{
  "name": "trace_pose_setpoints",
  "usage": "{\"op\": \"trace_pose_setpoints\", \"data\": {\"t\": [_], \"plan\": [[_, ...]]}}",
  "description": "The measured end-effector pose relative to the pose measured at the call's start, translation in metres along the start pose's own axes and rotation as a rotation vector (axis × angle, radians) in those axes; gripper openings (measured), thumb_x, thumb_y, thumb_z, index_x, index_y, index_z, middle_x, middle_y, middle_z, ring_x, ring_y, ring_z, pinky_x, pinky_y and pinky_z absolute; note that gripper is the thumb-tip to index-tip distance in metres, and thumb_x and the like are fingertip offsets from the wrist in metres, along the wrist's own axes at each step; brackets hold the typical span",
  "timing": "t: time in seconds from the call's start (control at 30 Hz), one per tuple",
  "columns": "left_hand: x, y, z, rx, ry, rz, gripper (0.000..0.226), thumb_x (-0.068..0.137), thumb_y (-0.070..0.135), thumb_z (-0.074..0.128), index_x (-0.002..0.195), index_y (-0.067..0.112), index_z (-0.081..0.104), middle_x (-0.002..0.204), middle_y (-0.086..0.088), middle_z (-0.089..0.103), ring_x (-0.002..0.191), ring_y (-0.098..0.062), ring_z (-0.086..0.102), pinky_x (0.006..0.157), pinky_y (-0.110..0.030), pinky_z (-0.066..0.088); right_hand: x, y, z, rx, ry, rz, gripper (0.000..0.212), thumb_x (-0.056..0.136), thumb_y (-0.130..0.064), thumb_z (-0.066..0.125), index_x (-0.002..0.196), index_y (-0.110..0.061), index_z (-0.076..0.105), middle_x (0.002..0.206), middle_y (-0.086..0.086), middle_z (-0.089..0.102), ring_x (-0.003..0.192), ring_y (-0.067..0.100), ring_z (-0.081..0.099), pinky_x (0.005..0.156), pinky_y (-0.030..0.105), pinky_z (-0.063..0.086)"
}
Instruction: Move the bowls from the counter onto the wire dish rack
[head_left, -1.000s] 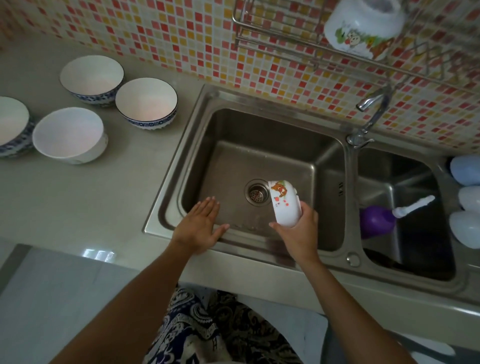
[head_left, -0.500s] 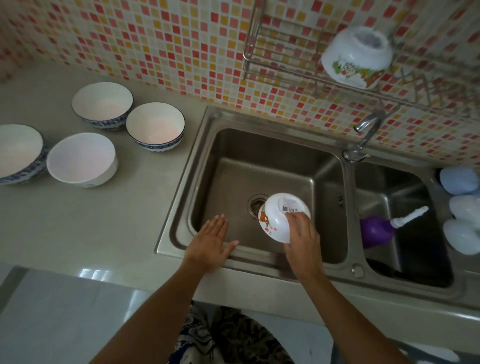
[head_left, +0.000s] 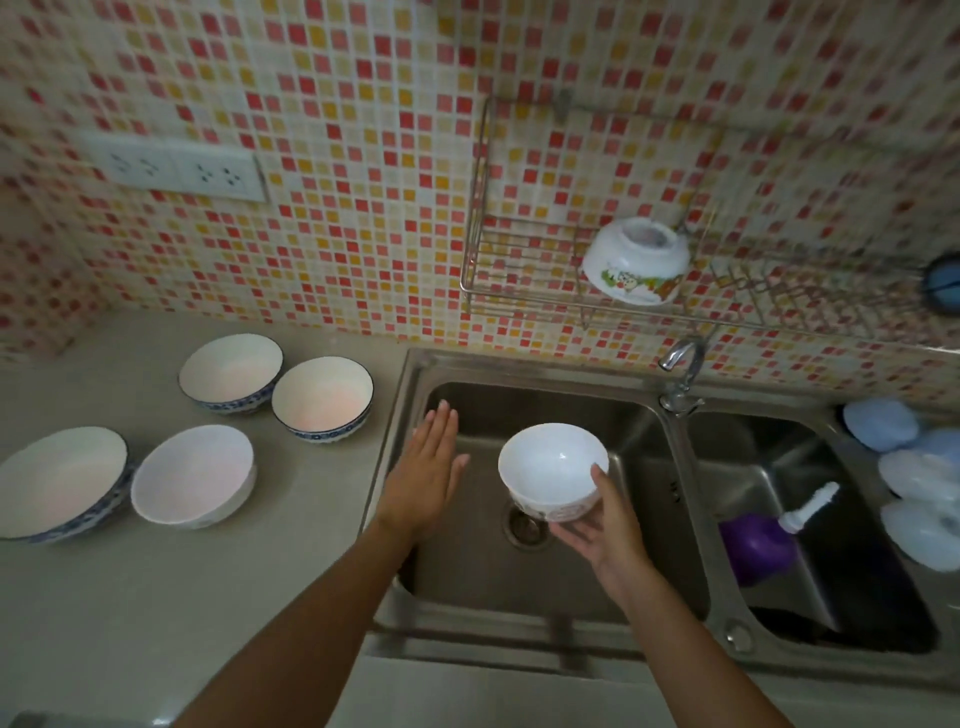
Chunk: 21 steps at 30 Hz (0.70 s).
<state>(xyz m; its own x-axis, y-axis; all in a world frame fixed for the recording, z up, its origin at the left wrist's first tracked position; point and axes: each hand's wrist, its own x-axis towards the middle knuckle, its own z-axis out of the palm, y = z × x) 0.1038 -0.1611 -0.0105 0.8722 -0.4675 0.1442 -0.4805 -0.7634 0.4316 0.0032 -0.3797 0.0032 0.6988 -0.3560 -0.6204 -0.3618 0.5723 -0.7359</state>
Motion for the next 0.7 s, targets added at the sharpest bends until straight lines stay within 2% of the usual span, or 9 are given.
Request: {"op": "trace_pose_setpoints", "data": {"t": [0.13,0.23,0.4,0.47,0.53,0.6,0.7], "plan": [[0.062,0.02,-0.053,0.039,0.192,0.111,0.06,0.099,0.046,0.01,0.15,0.017,0.001,0.158,-0.001,-0.002,0.145,-0.015,-0.007,0.119,-0.036,0.003,-0.018,-0.039,0.027,0.109,-0.08,-0.048,0.066,0.083,-0.05,0.063,0.138,-0.017,0.048,0.131,0.014,0.056,0.106,0.032,0.063,0.065,0.038,0.059],[0.102,0.035,-0.085,0.099,0.268,0.182,0.059,0.1,0.044,0.015,0.15,0.019,-0.004,0.158,0.001,-0.008,0.144,-0.013,-0.013,0.118,-0.035,-0.003,-0.034,-0.076,0.045,0.173,-0.166,-0.094,0.057,0.087,-0.051,0.059,0.131,-0.017,0.052,0.122,0.01,0.059,0.107,0.03,0.062,0.071,0.042,0.056],[0.144,0.041,-0.102,0.256,0.221,0.17,0.064,0.093,0.053,-0.007,0.148,0.02,-0.012,0.156,0.001,-0.019,0.142,-0.016,-0.022,0.119,-0.041,-0.003,-0.051,-0.141,0.074,0.227,-0.255,-0.217,0.047,0.089,-0.051,0.058,0.122,-0.018,0.058,0.122,0.012,0.062,0.112,0.031,0.061,0.078,0.043,0.056],[0.147,0.038,-0.099,0.251,0.225,0.158,0.063,0.094,0.054,-0.005,0.148,0.021,-0.012,0.156,0.003,-0.019,0.141,-0.017,-0.024,0.119,-0.043,-0.002,-0.049,-0.164,0.085,0.237,-0.266,-0.266,0.042,0.088,-0.046,0.061,0.119,-0.017,0.058,0.123,0.012,0.061,0.113,0.032,0.061,0.077,0.044,0.058],[0.147,0.037,-0.096,0.26,0.237,0.151,0.062,0.094,0.054,-0.005,0.147,0.023,-0.014,0.155,0.005,-0.021,0.141,-0.016,-0.026,0.119,-0.042,-0.003,-0.043,-0.185,0.097,0.238,-0.264,-0.308,0.046,0.086,-0.037,0.068,0.125,-0.016,0.054,0.124,0.013,0.059,0.113,0.034,0.06,0.075,0.047,0.059],[0.147,0.038,-0.095,0.255,0.242,0.143,0.063,0.094,0.055,-0.006,0.147,0.023,-0.016,0.155,0.006,-0.021,0.14,-0.015,-0.027,0.119,-0.041,-0.004,-0.033,-0.202,0.108,0.167,-0.249,-0.359,0.047,0.084,-0.028,0.072,0.125,-0.018,0.051,0.123,0.013,0.057,0.112,0.033,0.059,0.078,0.05,0.059],[0.146,0.039,-0.094,0.224,0.256,0.138,0.063,0.095,0.055,-0.003,0.148,0.023,-0.014,0.156,0.007,-0.02,0.141,-0.015,-0.026,0.118,-0.04,-0.005,-0.013,-0.216,0.124,-0.046,-0.188,-0.49,0.034,0.081,-0.028,0.077,0.109,-0.025,0.056,0.122,0.006,0.057,0.109,0.026,0.059,0.081,0.048,0.059]]}}
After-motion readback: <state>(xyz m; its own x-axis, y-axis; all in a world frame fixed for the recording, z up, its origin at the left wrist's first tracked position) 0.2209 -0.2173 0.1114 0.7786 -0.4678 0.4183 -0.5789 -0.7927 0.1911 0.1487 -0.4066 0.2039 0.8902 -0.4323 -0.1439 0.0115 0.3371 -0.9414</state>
